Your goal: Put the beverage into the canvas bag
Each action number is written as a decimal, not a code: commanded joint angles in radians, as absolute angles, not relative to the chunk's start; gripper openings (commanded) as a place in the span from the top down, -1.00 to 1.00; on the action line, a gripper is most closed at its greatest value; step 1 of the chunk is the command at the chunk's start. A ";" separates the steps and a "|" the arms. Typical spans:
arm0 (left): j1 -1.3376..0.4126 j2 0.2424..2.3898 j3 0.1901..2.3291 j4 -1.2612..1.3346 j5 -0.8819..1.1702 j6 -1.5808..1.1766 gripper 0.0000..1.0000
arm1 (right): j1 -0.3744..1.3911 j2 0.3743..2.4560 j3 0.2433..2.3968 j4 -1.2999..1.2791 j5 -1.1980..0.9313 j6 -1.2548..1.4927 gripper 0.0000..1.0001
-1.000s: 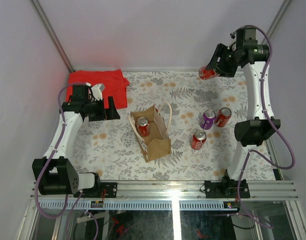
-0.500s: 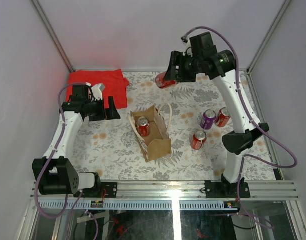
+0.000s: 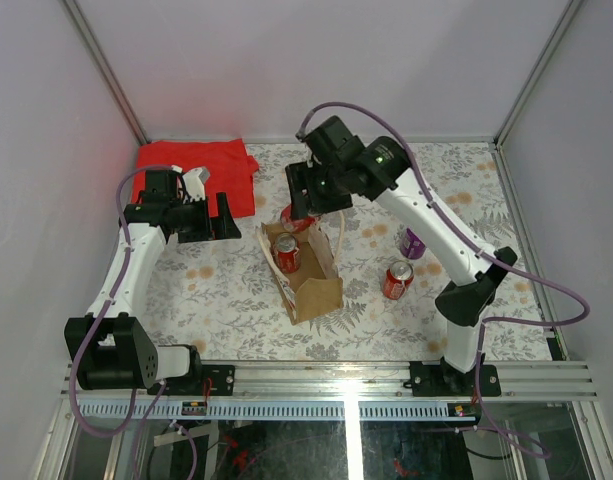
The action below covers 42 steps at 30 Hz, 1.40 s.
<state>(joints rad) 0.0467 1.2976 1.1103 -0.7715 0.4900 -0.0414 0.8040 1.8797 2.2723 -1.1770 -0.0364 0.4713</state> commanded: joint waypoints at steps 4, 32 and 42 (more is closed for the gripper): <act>0.053 1.285 1.115 -0.774 0.501 -0.051 -0.99 | 0.851 1.809 2.171 -1.107 0.042 0.477 1.00; 0.053 1.301 1.123 -0.773 0.506 -0.048 -0.99 | 0.852 1.954 2.045 -1.100 0.075 0.425 1.00; 0.053 1.302 1.121 -0.774 0.511 -0.048 -0.99 | 0.852 1.983 2.041 -1.105 0.086 0.416 1.00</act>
<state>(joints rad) 0.0467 1.2980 1.1103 -0.7719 0.4900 -0.0486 0.8497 1.9938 2.0140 -1.1408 0.0708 0.4328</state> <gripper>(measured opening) 0.995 0.722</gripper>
